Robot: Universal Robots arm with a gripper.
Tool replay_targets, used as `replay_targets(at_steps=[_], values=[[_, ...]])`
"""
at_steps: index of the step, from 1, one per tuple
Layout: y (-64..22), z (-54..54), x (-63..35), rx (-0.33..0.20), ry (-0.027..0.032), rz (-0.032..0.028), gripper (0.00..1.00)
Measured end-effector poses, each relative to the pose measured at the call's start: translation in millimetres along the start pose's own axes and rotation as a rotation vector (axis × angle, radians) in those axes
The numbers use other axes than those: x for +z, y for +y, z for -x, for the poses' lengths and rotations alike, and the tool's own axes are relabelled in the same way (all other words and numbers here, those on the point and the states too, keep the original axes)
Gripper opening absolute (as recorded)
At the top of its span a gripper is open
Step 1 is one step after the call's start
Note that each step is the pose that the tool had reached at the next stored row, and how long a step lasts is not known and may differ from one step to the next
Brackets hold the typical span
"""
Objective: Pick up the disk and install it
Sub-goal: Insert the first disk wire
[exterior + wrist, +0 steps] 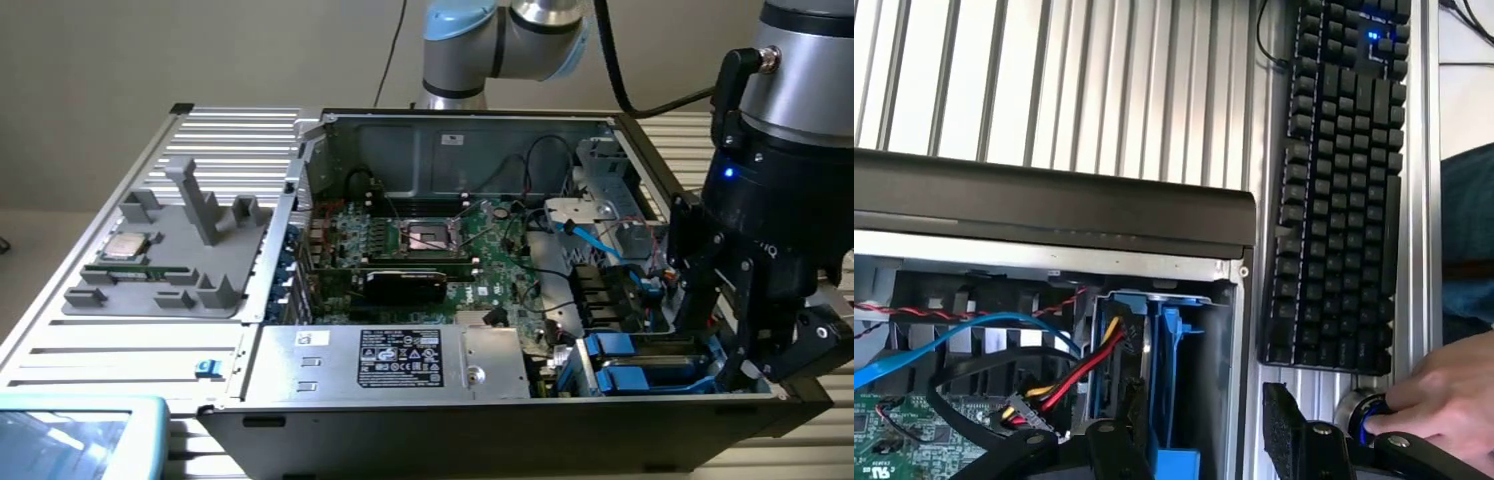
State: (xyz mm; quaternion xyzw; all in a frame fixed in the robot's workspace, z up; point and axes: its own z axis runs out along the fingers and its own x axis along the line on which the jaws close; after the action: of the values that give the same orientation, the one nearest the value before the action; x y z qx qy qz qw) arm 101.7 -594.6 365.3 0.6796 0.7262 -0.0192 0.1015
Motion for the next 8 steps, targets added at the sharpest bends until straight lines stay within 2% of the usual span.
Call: replay_targets(at_steps=[4,5,6,7,8], values=[[1.1,7.2,3.0,0.001,0.0304,-0.0147,0.56],[1.8,8.7,3.6,0.001,0.0379,-0.0168,0.56],[2.6,9.5,4.1,0.002,0.0457,-0.0179,0.48],[3.5,10.1,4.3,0.003,0.0542,-0.0181,0.48],[4.2,10.3,4.5,0.003,0.0662,-0.0175,0.48]])
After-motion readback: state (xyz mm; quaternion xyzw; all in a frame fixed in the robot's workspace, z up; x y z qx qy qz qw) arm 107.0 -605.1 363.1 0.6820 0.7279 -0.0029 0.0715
